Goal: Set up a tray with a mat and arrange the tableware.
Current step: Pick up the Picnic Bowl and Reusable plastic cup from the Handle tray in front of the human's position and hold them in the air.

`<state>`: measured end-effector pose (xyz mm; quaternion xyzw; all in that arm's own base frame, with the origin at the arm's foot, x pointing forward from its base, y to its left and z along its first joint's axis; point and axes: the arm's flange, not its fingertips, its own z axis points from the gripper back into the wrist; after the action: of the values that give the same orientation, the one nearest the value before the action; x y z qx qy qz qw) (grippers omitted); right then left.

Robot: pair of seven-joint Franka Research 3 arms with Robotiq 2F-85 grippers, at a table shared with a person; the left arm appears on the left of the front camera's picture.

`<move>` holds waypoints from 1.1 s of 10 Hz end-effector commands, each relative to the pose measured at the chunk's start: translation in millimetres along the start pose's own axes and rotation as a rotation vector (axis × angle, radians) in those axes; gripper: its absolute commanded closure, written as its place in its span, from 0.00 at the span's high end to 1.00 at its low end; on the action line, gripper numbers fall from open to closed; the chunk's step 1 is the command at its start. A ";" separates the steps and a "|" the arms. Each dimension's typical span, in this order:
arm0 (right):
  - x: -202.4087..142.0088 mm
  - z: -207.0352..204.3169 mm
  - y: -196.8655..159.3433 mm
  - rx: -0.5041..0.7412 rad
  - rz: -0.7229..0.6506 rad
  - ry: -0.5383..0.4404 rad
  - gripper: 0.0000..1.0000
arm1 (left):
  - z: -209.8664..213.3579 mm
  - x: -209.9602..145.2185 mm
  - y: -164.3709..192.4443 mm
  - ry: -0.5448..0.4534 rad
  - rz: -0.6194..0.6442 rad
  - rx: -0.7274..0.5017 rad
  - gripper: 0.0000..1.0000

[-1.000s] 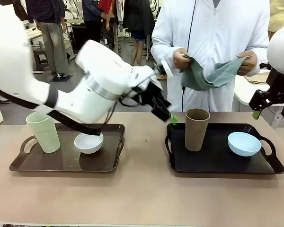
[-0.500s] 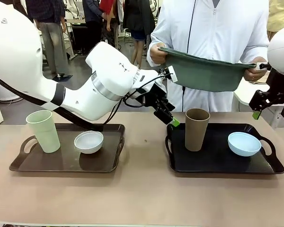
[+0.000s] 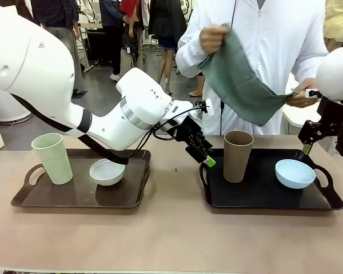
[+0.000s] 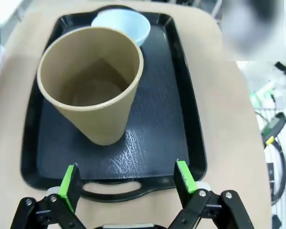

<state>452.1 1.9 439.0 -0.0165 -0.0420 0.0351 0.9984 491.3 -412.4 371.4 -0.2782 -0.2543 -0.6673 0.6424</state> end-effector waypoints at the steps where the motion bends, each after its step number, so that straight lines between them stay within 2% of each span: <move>1: 1.3 -16.6 -2.4 0.035 0.033 -0.032 1.00 | -4.2 7.0 18.2 -0.034 -0.079 -0.046 1.00; 4: 0.2 -38.6 -4.4 0.088 0.029 -0.053 1.00 | -29.6 11.7 28.5 -0.119 -0.078 -0.038 1.00; 7: -1.5 -48.4 -2.6 0.117 0.050 -0.064 1.00 | -58.2 14.7 28.4 -0.139 -0.069 -0.003 1.00; 11: 0.2 -61.9 -1.1 0.149 0.082 -0.079 1.00 | -72.4 14.7 32.0 -0.168 -0.074 -0.001 1.00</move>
<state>455.8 2.1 387.9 0.0423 -0.0681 0.0721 0.9942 517.7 -477.3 330.9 -0.3175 -0.2950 -0.6632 0.6102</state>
